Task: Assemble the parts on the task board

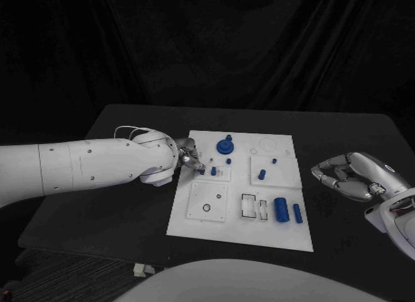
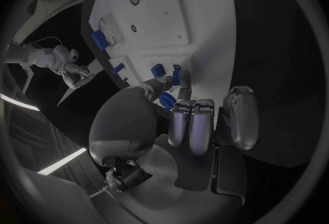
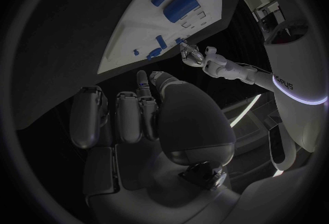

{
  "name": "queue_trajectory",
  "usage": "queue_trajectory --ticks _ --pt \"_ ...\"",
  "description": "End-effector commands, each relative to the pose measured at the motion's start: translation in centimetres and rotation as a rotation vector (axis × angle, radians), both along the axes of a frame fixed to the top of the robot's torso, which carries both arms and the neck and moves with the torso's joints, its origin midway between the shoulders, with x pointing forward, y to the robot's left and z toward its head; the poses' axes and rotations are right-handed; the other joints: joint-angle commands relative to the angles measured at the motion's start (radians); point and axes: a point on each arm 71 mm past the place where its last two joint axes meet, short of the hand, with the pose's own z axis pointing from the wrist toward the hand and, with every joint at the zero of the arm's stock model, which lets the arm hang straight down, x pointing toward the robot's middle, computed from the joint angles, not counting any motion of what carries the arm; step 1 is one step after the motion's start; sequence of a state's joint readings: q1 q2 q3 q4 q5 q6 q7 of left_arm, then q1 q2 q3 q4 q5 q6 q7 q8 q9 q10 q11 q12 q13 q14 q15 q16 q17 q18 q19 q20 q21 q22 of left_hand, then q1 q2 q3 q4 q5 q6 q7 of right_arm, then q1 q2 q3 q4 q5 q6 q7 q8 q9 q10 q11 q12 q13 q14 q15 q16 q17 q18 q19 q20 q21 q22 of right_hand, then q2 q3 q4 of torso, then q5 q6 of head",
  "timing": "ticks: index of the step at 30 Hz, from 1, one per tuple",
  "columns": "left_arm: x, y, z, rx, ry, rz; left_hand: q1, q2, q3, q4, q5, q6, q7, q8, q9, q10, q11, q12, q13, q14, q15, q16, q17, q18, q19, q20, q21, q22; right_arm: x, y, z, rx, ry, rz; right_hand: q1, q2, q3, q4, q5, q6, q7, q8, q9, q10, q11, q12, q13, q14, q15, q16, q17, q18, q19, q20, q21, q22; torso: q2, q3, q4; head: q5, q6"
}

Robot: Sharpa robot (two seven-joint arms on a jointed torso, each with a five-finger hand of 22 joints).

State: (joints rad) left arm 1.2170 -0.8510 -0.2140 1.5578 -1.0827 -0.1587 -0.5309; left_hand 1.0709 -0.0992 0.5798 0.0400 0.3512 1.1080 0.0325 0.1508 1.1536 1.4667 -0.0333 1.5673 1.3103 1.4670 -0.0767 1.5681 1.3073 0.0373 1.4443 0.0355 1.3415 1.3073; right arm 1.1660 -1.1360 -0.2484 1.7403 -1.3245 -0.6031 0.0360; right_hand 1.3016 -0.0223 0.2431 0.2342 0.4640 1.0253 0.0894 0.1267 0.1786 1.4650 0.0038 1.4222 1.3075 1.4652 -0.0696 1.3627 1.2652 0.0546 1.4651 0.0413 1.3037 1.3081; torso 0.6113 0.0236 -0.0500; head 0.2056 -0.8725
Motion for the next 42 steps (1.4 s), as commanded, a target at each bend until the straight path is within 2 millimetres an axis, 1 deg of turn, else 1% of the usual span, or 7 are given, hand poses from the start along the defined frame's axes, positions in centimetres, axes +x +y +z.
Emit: queue_trajectory --ticks 1,4,8,12,20,23,42 --pt "-0.26 -0.3 -0.42 -0.008 0.007 -0.017 -0.002 0.01 0.029 -0.022 0.001 0.001 -0.006 -0.001 0.0 0.104 -0.006 0.004 0.26 0.104 -0.005 0.003 0.263 0.018 0.0 -0.003 -0.004 0.19 -0.08 -0.04 -0.05 0.0 0.0 -0.005 0.012 -0.001 0.001 -0.005 0.004 -0.002 0.003 -0.005 0.001 0.005 0.004 -0.004 0.054 0.051 0.008 -0.005 -0.001 0.004 0.006 0.006 -0.003 0.185 0.0 0.0007 0.0006 -0.001 0.0" --pt "-0.33 -0.4 -0.56 -0.011 0.006 -0.018 -0.002 0.01 0.029 -0.022 0.001 0.001 -0.006 -0.001 0.0 0.104 -0.006 0.004 0.26 0.104 -0.005 0.003 0.263 0.018 0.0 -0.003 -0.004 0.19 -0.07 -0.07 -0.07 -0.001 0.001 -0.006 0.012 -0.001 0.002 -0.006 0.005 -0.002 0.003 -0.005 0.002 0.004 0.004 -0.005 0.053 0.051 0.008 -0.005 -0.001 0.004 0.006 0.006 -0.005 0.184 0.0 0.0002 -0.0008 0.0 0.0" --pt "-0.4 -0.4 -0.67 -0.012 0.008 -0.018 -0.003 0.011 0.029 -0.021 0.001 0.002 -0.006 -0.001 0.0 0.104 -0.006 0.004 0.26 0.104 -0.005 0.003 0.263 0.018 -0.001 -0.003 -0.005 0.19 -0.07 -0.12 -0.1 -0.003 0.005 -0.008 0.012 -0.001 0.002 -0.006 0.005 -0.002 0.003 -0.005 0.002 0.004 0.004 -0.005 0.053 0.051 0.008 -0.005 -0.001 0.004 0.006 0.006 -0.005 0.184 -0.001 0.0001 -0.0003 0.001 0.0" --pt "-0.48 -0.29 -0.75 -0.009 0.014 -0.018 -0.003 0.011 0.029 -0.021 0.002 0.002 -0.006 0.0 0.0 0.104 -0.006 0.004 0.26 0.104 -0.005 0.003 0.263 0.019 -0.001 -0.003 -0.006 0.189 -0.06 -0.17 -0.14 -0.005 0.008 -0.012 0.014 -0.002 0.003 -0.007 0.007 -0.002 0.003 -0.005 0.002 0.004 0.004 -0.006 0.052 0.051 0.008 -0.006 -0.004 0.004 0.006 0.006 -0.005 0.184 -0.001 0.0003 -0.0013 0.002 0.0" --pt "-0.62 -0.1 -0.82 -0.005 0.021 -0.017 -0.003 0.012 0.031 -0.023 0.005 0.001 -0.007 0.0 0.0 0.104 -0.006 0.004 0.26 0.104 -0.005 0.003 0.263 0.019 -0.002 -0.003 -0.008 0.189 0.0 -0.18 -0.21 -0.008 0.013 -0.015 0.014 -0.002 0.003 -0.008 0.008 -0.002 0.003 -0.006 0.002 0.004 0.004 -0.006 0.052 0.05 0.008 -0.007 -0.004 0.004 0.005 0.006 -0.006 0.184 -0.001 0.0002 -0.001 0.004 0.0" --pt "-0.66 -0.09 -0.82 -0.005 0.022 -0.017 0.0 0.011 0.036 -0.032 0.015 0.0 -0.007 0.0 0.002 0.104 -0.007 0.004 0.26 0.104 -0.006 0.003 0.263 0.019 -0.002 -0.004 -0.008 0.189 0.01 -0.18 -0.24 -0.009 0.014 -0.015 0.016 -0.002 0.004 -0.009 0.009 -0.002 0.003 -0.006 0.002 0.003 0.004 -0.007 0.051 0.05 0.008 -0.008 -0.005 0.005 0.005 0.006 -0.008 0.183 -0.001 0.0002 -0.0009 0.004 0.0" --pt "-0.9 -0.01 -0.87 -0.001 0.038 -0.029 -0.003 0.01 0.036 -0.033 0.016 -0.002 -0.006 0.0 0.003 0.104 -0.007 0.004 0.26 0.104 -0.005 0.003 0.263 0.02 -0.005 -0.004 -0.013 0.187 0.01 -0.16 -0.34 -0.01 0.018 -0.016 0.017 -0.002 0.004 -0.01 0.01 -0.001 0.003 -0.006 0.002 0.003 0.004 -0.008 0.05 0.05 0.008 -0.008 -0.006 0.005 0.004 0.006 -0.009 0.183 -0.001 0.0002 -0.0011 0.005 0.0"
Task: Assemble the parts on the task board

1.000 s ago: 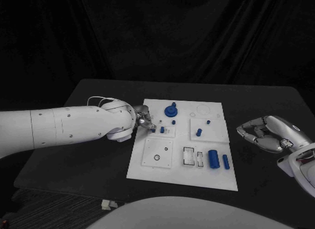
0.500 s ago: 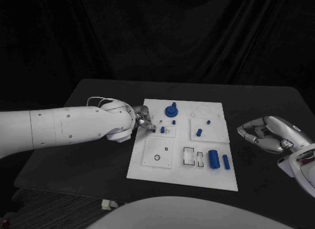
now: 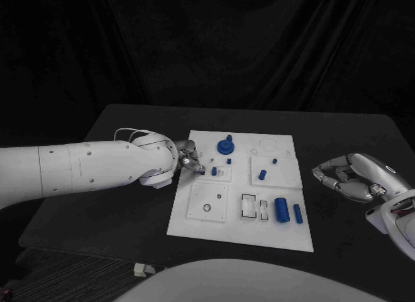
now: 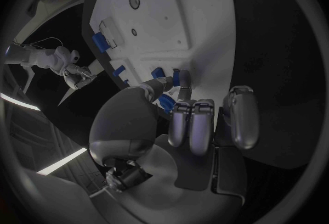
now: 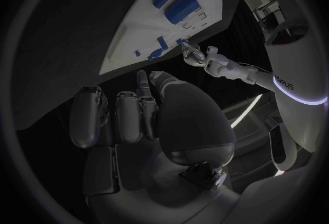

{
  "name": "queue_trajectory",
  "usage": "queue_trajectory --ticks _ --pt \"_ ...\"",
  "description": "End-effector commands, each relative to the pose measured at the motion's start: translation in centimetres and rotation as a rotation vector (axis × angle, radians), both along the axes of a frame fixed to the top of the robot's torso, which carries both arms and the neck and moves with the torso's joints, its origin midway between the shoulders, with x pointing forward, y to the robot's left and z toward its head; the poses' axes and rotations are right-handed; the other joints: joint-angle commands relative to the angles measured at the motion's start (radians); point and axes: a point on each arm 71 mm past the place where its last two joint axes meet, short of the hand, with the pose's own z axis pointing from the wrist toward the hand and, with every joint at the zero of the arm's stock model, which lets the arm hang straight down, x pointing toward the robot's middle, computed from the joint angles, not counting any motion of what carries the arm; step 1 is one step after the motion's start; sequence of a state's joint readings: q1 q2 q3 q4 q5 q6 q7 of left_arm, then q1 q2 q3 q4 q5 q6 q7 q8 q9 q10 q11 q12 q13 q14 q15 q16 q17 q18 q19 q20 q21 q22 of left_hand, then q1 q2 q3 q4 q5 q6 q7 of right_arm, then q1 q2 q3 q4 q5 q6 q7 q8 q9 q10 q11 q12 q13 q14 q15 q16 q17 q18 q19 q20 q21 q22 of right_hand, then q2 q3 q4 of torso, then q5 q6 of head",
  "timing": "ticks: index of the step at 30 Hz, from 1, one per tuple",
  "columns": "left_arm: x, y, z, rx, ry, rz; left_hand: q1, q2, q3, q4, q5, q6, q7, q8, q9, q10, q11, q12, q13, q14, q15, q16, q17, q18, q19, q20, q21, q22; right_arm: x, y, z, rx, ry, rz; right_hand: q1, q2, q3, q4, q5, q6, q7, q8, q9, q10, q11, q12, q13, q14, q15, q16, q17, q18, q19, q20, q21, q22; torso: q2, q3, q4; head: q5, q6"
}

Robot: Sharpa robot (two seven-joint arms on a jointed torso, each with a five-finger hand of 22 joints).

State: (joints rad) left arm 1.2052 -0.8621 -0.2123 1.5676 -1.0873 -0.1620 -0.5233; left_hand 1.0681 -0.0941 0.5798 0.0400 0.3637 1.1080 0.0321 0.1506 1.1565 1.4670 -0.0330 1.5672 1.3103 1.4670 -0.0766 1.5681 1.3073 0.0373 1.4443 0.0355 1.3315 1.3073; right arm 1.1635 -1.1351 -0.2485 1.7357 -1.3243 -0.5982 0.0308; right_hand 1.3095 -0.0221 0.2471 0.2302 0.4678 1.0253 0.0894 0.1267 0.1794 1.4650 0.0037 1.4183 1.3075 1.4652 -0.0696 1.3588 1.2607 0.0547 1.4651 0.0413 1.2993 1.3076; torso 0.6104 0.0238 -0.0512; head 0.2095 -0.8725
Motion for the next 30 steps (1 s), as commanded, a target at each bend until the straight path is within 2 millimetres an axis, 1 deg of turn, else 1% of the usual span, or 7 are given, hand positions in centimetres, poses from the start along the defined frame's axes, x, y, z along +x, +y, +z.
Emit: queue_trajectory --ticks 1,9,15,26,30 --pt "-0.46 -0.19 -0.51 0.005 0.035 -0.026 -0.001 0.005 0.036 -0.033 0.003 -0.003 -0.005 0.0 0.0 0.104 -0.007 0.004 0.26 0.104 -0.005 0.003 0.263 0.02 -0.006 -0.004 -0.005 0.187 -0.02 -0.04 -0.16 -0.005 0.01 -0.01 0.009 -0.002 0.0 -0.006 0.006 -0.001 0.003 -0.006 0.001 0.003 0.004 -0.004 0.05 0.05 0.008 -0.004 -0.001 0.005 0.005 0.006 -0.004 0.184 0.0 0.0001 0.0001 0.002 0.0" --pt "-0.53 -0.07 -0.52 0.006 0.04 -0.029 -0.002 0.006 0.036 -0.034 0.001 -0.006 -0.005 -0.001 0.001 0.104 -0.006 0.004 0.26 0.104 -0.005 0.003 0.263 0.021 -0.007 -0.004 -0.008 0.186 -0.02 -0.04 -0.22 -0.006 0.012 -0.012 0.009 -0.002 0.0 -0.006 0.006 -0.001 0.003 -0.006 0.001 0.003 0.004 -0.004 0.05 0.05 0.008 -0.004 -0.001 0.005 0.005 0.006 -0.004 0.184 0.0 0.0001 0.0004 0.003 0.0" --pt "-0.57 -0.13 -0.54 0.006 0.044 -0.037 -0.001 0.005 0.037 -0.037 -0.002 -0.009 -0.005 -0.002 0.001 0.104 -0.006 0.004 0.26 0.104 -0.004 0.003 0.263 0.021 -0.009 -0.003 -0.01 0.185 -0.01 -0.02 -0.25 -0.007 0.014 -0.012 0.009 -0.002 0.0 -0.006 0.006 -0.001 0.003 -0.006 0.001 0.003 0.004 -0.004 0.05 0.05 0.008 -0.004 -0.001 0.005 0.005 0.006 -0.004 0.184 0.0 -0.0006 -0.0003 0.006 0.0" --pt "-0.61 -0.47 -0.4 -0.019 0.03 -0.06 0.003 0.006 0.038 -0.046 -0.015 -0.011 -0.004 0.001 0.006 0.104 -0.005 0.004 0.26 0.104 -0.003 0.003 0.263 0.021 -0.01 -0.002 -0.012 0.185 -0.01 -0.01 -0.33 -0.008 0.017 -0.014 0.011 -0.002 0.002 -0.008 0.007 0.0 0.003 -0.006 0.002 0.002 0.004 -0.005 0.049 0.049 0.008 -0.006 -0.005 0.006 0.003 0.006 -0.008 0.183 0.0 -0.0001 0.0003 0.008 0.0" --pt "-0.6 -0.51 -0.44 -0.018 0.034 -0.065 0.003 0.006 0.038 -0.046 -0.015 -0.011 -0.004 0.001 0.006 0.104 -0.005 0.004 0.26 0.104 -0.003 0.003 0.263 0.021 -0.01 -0.002 -0.012 0.185 -0.01 0.01 -0.34 -0.008 0.018 -0.014 0.012 -0.002 0.002 -0.009 0.007 0.0 0.003 -0.006 0.002 0.002 0.004 -0.006 0.049 0.049 0.008 -0.007 -0.005 0.006 0.003 0.006 -0.008 0.182 0.0 -0.0001 0.0003 0.007 0.0"
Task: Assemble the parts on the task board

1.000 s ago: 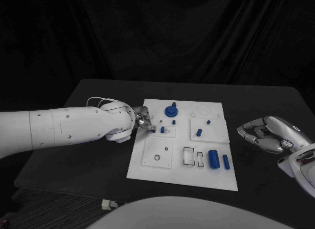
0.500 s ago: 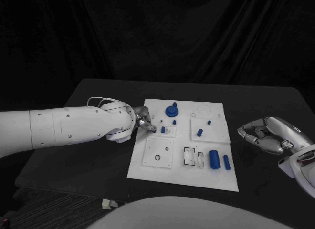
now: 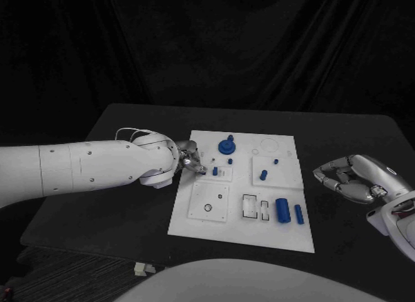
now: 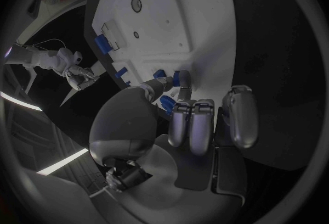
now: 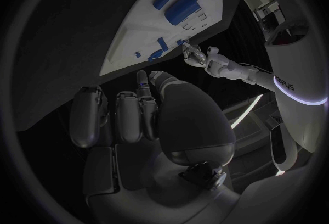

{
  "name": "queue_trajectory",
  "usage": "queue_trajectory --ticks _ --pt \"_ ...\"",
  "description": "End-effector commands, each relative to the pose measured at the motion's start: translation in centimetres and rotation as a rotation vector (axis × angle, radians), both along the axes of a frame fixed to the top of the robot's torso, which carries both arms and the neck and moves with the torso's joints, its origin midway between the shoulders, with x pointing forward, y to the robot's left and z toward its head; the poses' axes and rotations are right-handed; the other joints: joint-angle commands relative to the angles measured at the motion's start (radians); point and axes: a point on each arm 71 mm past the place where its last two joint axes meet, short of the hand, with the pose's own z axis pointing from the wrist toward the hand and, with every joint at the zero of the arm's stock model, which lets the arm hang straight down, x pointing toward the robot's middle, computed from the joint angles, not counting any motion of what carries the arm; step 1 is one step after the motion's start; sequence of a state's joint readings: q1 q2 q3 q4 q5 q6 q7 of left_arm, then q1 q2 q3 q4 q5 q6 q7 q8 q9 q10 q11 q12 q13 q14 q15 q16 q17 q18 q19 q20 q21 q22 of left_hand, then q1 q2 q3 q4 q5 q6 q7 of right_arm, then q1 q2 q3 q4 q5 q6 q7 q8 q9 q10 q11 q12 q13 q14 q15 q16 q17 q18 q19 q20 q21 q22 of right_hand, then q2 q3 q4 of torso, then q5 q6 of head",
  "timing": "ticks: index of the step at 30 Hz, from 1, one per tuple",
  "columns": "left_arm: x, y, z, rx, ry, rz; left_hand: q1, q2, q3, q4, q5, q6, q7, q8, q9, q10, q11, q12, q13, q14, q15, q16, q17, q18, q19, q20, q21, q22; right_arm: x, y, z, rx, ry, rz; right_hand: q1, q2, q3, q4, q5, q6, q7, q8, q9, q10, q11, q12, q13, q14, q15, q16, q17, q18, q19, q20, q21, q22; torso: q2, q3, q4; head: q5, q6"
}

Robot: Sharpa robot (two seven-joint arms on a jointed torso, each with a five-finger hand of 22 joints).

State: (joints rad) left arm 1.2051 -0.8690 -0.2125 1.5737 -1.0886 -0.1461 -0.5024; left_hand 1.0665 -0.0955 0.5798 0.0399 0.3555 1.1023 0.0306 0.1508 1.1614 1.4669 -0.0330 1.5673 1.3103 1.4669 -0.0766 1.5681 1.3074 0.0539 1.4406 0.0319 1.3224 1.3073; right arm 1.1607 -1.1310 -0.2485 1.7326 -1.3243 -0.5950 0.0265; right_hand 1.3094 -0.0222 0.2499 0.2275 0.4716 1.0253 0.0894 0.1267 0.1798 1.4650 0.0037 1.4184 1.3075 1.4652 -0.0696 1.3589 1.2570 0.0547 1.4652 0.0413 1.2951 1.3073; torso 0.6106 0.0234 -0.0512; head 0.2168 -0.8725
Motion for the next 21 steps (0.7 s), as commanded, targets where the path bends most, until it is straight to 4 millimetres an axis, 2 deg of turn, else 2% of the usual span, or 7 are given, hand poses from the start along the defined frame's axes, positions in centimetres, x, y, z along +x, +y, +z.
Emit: queue_trajectory --ticks 1,6,8,11,14,15,21 --pt "-0.41 -0.5 -0.48 -0.008 0.031 -0.042 0.005 0.007 0.038 -0.047 -0.008 -0.003 -0.003 0.002 0.002 0.104 -0.005 0.004 0.26 0.104 -0.003 0.003 0.263 0.005 -0.007 0.001 -0.004 0.185 -0.03 -0.07 -0.16 -0.006 0.011 -0.013 0.013 -0.002 0.0 -0.007 0.003 0.0 0.003 -0.007 0.002 0.002 0.004 -0.006 0.048 0.049 0.008 -0.007 -0.001 0.006 0.003 0.006 -0.005 0.183 0.0 0.0004 -0.0003 0.0 0.0" --pt "-0.4 -0.53 -0.59 0.002 0.045 -0.047 0.003 0.008 0.036 -0.049 -0.017 0.0 -0.003 0.006 0.005 0.104 -0.005 0.004 0.26 0.104 -0.003 0.003 0.263 0.005 -0.007 0.002 -0.004 0.185 -0.06 -0.09 -0.16 -0.006 0.012 -0.014 0.014 -0.002 0.0 -0.008 0.003 0.0 0.003 -0.007 0.002 0.002 0.004 -0.006 0.049 0.049 0.008 -0.007 -0.002 0.006 0.003 0.006 -0.005 0.182 0.001 0.0001 -0.0001 -0.003 0.0" --pt "-0.38 -0.58 -0.64 0.006 0.05 -0.049 -0.006 0.014 0.027 -0.044 -0.072 -0.001 -0.005 0.008 0.008 0.104 -0.005 0.004 0.26 0.104 -0.003 0.003 0.263 0.005 -0.008 0.002 -0.006 0.185 -0.06 -0.09 -0.15 -0.006 0.013 -0.014 0.014 -0.002 0.0 -0.008 0.003 0.0 0.003 -0.007 0.002 0.002 0.004 -0.006 0.049 0.049 0.008 -0.007 -0.002 0.006 0.003 0.006 -0.005 0.182 0.001 0.0003 -0.0005 -0.002 0.0" --pt "-0.34 -0.64 -0.7 0.012 0.055 -0.048 -0.024 0.019 -0.003 -0.029 -0.109 0.001 -0.005 0.009 0.009 0.104 -0.005 0.004 0.26 0.104 -0.003 0.003 0.263 0.006 -0.01 0.003 -0.01 0.184 -0.07 -0.09 -0.16 -0.006 0.013 -0.014 0.015 -0.002 0.001 -0.008 0.003 0.0 0.003 -0.007 0.002 0.001 0.004 -0.007 0.047 0.049 0.008 -0.007 -0.002 0.006 0.002 0.006 -0.006 0.182 0.001 0.0004 -0.0003 -0.002 0.0" --pt "-0.3 -0.63 -0.76 0.021 0.061 -0.044 -0.063 0.031 -0.083 0.017 -0.183 0.001 -0.002 0.004 0.003 0.104 -0.001 0.004 0.26 0.104 0.001 0.003 0.263 0.008 -0.017 0.005 -0.022 0.181 -0.08 -0.07 -0.16 -0.006 0.014 -0.013 0.015 -0.002 0.001 -0.008 0.003 0.0 0.003 -0.007 0.002 0.001 0.004 -0.007 0.047 0.049 0.008 -0.007 -0.002 0.006 0.002 0.006 -0.006 0.182 0.0 0.0004 0.0003 -0.002 0.0" --pt "-0.29 -0.62 -0.77 0.022 0.062 -0.042 -0.063 0.031 -0.083 0.017 -0.183 0.001 -0.002 0.004 0.003 0.104 -0.001 0.004 0.26 0.104 0.001 0.003 0.263 0.008 -0.017 0.005 -0.022 0.181 -0.08 -0.07 -0.16 -0.006 0.014 -0.013 0.015 -0.002 0.001 -0.008 0.003 0.0 0.003 -0.007 0.002 0.001 0.004 -0.007 0.047 0.049 0.008 -0.007 -0.002 0.006 0.002 0.006 -0.006 0.182 0.0 0.0004 0.0004 -0.002 0.0" --pt "-0.24 -0.49 -0.82 0.031 0.065 -0.033 -0.136 0.047 -0.231 0.119 -0.221 -0.008 0.01 -0.009 -0.008 0.104 0.01 0.004 0.26 0.104 0.01 0.003 0.263 0.01 -0.024 0.013 -0.034 0.178 -0.09 -0.08 -0.16 -0.007 0.014 -0.013 0.017 -0.002 0.002 -0.011 0.004 0.0 0.003 -0.007 0.002 0.001 0.004 -0.008 0.046 0.05 0.008 -0.007 -0.001 0.006 0.002 0.006 -0.007 0.182 0.0 0.0006 0.0004 -0.003 0.0"
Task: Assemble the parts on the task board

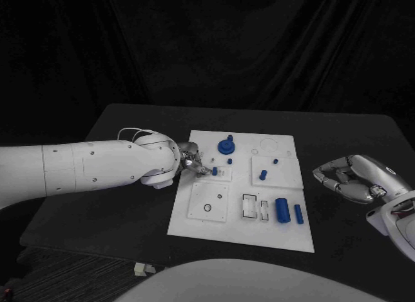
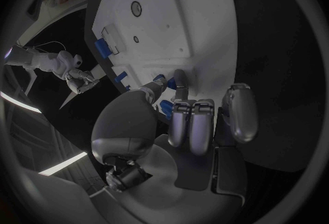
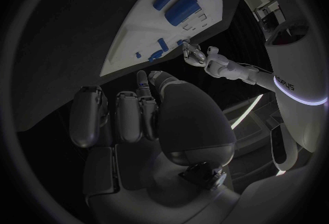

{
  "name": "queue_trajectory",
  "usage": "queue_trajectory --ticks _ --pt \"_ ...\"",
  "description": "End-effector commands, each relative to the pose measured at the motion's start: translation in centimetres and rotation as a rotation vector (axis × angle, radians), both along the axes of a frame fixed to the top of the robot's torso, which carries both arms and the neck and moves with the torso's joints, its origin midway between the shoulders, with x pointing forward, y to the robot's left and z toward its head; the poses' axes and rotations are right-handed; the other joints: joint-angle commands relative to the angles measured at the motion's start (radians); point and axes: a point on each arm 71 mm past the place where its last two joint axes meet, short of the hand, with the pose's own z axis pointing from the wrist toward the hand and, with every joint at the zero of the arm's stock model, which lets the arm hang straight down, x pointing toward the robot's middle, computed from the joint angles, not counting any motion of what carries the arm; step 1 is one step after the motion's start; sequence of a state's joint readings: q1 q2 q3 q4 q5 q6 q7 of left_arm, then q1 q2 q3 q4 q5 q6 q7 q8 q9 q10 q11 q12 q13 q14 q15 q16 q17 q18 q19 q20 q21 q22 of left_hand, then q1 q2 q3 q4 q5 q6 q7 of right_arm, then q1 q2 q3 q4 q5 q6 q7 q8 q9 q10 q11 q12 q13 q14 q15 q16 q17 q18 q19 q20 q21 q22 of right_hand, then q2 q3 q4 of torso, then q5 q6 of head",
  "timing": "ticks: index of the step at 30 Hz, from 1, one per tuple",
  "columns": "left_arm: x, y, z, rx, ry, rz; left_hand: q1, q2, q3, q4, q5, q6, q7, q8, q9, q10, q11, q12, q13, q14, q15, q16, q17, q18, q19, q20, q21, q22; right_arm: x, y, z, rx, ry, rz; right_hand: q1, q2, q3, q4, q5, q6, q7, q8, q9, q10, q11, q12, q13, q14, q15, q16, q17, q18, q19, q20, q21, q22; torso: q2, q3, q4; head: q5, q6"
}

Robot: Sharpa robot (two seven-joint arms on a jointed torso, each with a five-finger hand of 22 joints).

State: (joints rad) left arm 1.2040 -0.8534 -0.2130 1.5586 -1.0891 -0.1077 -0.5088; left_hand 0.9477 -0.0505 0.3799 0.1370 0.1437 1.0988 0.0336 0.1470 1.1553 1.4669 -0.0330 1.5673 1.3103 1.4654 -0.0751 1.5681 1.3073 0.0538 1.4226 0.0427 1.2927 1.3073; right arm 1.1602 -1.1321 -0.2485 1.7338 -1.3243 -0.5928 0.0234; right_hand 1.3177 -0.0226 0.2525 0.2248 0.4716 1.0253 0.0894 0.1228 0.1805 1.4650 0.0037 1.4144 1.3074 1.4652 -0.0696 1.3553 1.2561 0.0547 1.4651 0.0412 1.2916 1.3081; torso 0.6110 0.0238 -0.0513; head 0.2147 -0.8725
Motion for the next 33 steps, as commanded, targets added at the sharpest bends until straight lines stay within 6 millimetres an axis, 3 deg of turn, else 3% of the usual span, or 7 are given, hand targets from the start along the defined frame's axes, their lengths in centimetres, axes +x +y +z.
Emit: queue_trajectory --ticks 1,10,14,17,19,22,33 --pt "-0.34 -0.12 -0.47 0.013 0.035 -0.011 -0.029 0.006 -0.056 0.041 -0.027 -0.006 0.008 -0.005 -0.001 0.104 0.011 0.004 0.26 0.105 0.01 0.003 0.263 0.01 -0.006 0.004 -0.005 0.178 -0.06 -0.05 -0.13 -0.006 0.011 -0.011 0.009 -0.001 0.0 -0.008 0.004 0.0 0.003 -0.003 0.002 0.001 0.004 -0.004 0.046 0.05 0.008 -0.003 0.0 0.006 0.002 0.006 -0.004 0.181 0.0 0.0002 0.0003 -0.001 0.0" --pt "-0.22 0.0 -0.49 0.017 0.031 0.001 -0.053 0.034 -0.136 0.11 -0.039 -0.014 0.01 0.0 0.011 0.104 0.013 0.004 0.26 0.105 0.012 0.003 0.263 0.011 -0.006 0.007 -0.006 0.178 -0.04 -0.03 -0.17 -0.007 0.014 -0.01 0.013 -0.002 0.002 -0.012 0.005 0.001 0.004 -0.004 0.002 0.0 0.004 -0.005 0.045 0.05 0.008 -0.003 -0.001 0.007 0.002 0.006 -0.005 0.181 0.0 0.0 0.0003 0.0 0.0" --pt "-0.14 0.11 -0.5 0.019 0.029 0.006 -0.088 0.058 -0.192 0.154 -0.043 -0.03 0.014 0.01 0.036 0.104 0.017 0.004 0.26 0.105 0.014 0.003 0.263 0.011 -0.005 0.009 -0.006 0.178 -0.04 -0.04 -0.19 -0.008 0.016 -0.01 0.014 -0.002 0.002 -0.013 0.006 0.001 0.004 -0.004 0.002 0.0 0.004 -0.005 0.045 0.05 0.008 -0.003 -0.001 0.007 0.002 0.006 -0.005 0.181 0.0 -0.0001 0.0002 0.001 0.0" --pt "-0.09 0.15 -0.49 0.016 0.025 0.008 -0.131 0.089 -0.231 0.157 -0.034 -0.043 0.016 0.02 0.059 0.104 0.018 0.004 0.26 0.105 0.017 0.003 0.263 0.011 -0.006 0.01 -0.006 0.178 -0.03 -0.04 -0.21 -0.008 0.016 -0.011 0.014 -0.002 0.002 -0.013 0.006 0.001 0.004 -0.004 0.002 0.0 0.004 -0.005 0.045 0.05 0.008 -0.003 -0.001 0.007 0.002 0.006 -0.005 0.181 -0.001 0.0 0.0001 0.001 0.0" --pt "-0.04 0.16 -0.46 0.011 0.019 0.008 -0.194 0.136 -0.29 0.158 0.001 -0.058 0.017 0.043 0.095 0.104 0.019 0.004 0.26 0.105 0.017 0.003 0.263 0.011 -0.006 0.011 -0.006 0.178 -0.01 -0.02 -0.22 -0.009 0.017 -0.01 0.015 -0.002 0.003 -0.014 0.007 0.001 0.004 -0.004 0.002 0.0 0.004 -0.006 0.045 0.05 0.008 -0.004 -0.001 0.007 0.001 0.006 -0.006 0.181 -0.001 0.0001 0.0001 0.001 0.0" --pt "0.02 0.17 -0.44 0.007 0.015 0.007 -0.208 0.161 -0.318 0.158 0.017 -0.07 0.018 0.055 0.113 0.104 0.02 0.004 0.26 0.105 0.018 0.003 0.263 0.011 -0.007 0.012 -0.007 0.177 0.01 -0.01 -0.24 -0.009 0.018 -0.01 0.015 -0.002 0.003 -0.014 0.007 0.001 0.004 -0.004 0.002 0.0 0.004 -0.006 0.045 0.05 0.008 -0.004 -0.001 0.007 0.001 0.006 -0.006 0.181 -0.001 0.0 0.0 0.001 0.0" --pt "0.17 0.23 -0.4 -0.003 0.002 0.006 -0.201 0.198 -0.353 0.157 0.063 -0.088 0.019 0.071 0.134 0.104 0.022 0.004 0.26 0.105 0.019 0.003 0.263 0.012 -0.01 0.014 -0.011 0.176 0.07 -0.01 -0.3 -0.011 0.02 -0.012 0.017 -0.001 0.004 -0.016 0.009 0.001 0.004 -0.005 0.003 0.0 0.005 -0.006 0.045 0.05 0.008 -0.004 -0.002 0.007 0.001 0.006 -0.006 0.181 -0.001 -0.0003 0.0 -0.001 0.0"
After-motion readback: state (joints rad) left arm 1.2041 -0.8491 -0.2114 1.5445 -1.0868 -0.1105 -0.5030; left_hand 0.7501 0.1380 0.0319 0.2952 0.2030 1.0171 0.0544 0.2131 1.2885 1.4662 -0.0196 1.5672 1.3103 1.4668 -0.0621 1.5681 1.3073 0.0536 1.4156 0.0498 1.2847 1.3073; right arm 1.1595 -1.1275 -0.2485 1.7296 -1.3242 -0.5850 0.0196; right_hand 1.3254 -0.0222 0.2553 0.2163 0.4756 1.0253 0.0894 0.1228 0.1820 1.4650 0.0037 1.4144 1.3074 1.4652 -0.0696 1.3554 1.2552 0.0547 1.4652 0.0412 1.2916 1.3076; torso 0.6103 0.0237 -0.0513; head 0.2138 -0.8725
